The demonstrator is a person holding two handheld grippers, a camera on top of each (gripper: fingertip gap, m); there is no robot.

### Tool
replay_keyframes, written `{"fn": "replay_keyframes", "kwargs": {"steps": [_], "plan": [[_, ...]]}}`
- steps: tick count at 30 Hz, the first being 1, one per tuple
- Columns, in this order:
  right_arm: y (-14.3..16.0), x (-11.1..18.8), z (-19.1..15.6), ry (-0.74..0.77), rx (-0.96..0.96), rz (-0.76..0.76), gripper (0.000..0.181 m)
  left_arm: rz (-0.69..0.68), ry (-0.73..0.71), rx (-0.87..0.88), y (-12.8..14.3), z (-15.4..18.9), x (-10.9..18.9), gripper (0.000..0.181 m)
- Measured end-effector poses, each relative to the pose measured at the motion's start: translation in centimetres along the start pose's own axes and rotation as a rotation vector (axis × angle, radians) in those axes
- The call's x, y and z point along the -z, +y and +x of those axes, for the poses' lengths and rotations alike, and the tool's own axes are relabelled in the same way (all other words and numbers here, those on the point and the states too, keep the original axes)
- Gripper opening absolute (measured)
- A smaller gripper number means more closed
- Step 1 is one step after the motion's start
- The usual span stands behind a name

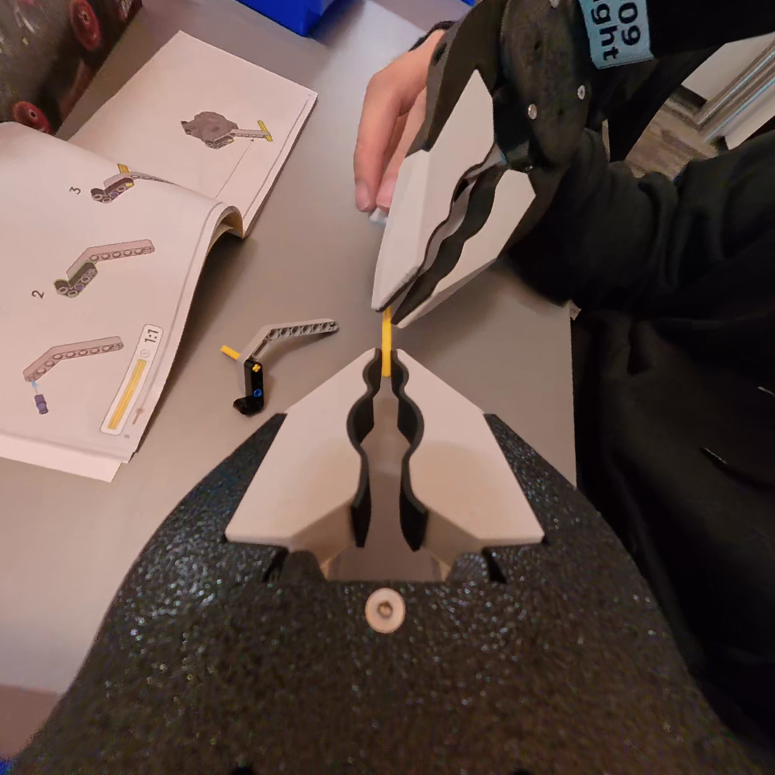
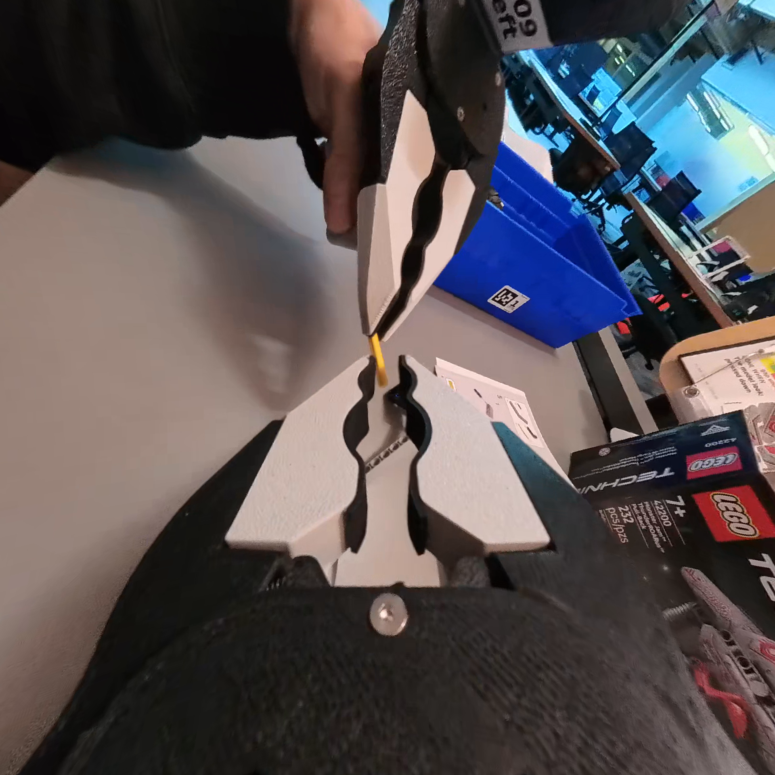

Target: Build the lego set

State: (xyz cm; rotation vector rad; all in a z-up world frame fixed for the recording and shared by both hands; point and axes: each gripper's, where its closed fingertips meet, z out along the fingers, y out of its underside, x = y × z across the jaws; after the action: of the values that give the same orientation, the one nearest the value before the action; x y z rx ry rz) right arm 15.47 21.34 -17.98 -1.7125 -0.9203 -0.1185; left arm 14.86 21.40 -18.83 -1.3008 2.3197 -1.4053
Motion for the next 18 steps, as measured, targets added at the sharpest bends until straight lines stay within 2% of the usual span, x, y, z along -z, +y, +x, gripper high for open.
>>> {"fn": "replay_keyframes", "kwargs": {"steps": [3, 7, 18], "plan": [[1.0, -0.1, -0.4, -0.011, 0.027, -0.049, 0.017, 0.024, 0.011, 0.012, -0.3, 0.0, 0.1, 0.001], [0.7, -0.3, -0.3, 0.009, 0.069, -0.040, 0.003, 0.011, 0.017, 0.000, -0.2, 0.2, 0.0, 0.001], [1.5, -0.9, -0.5, 0.029, 0.146, -0.099, 0.001, -0.002, -0.027, -0.033, 0.3, -0.4, -0.1, 0.002]]}}
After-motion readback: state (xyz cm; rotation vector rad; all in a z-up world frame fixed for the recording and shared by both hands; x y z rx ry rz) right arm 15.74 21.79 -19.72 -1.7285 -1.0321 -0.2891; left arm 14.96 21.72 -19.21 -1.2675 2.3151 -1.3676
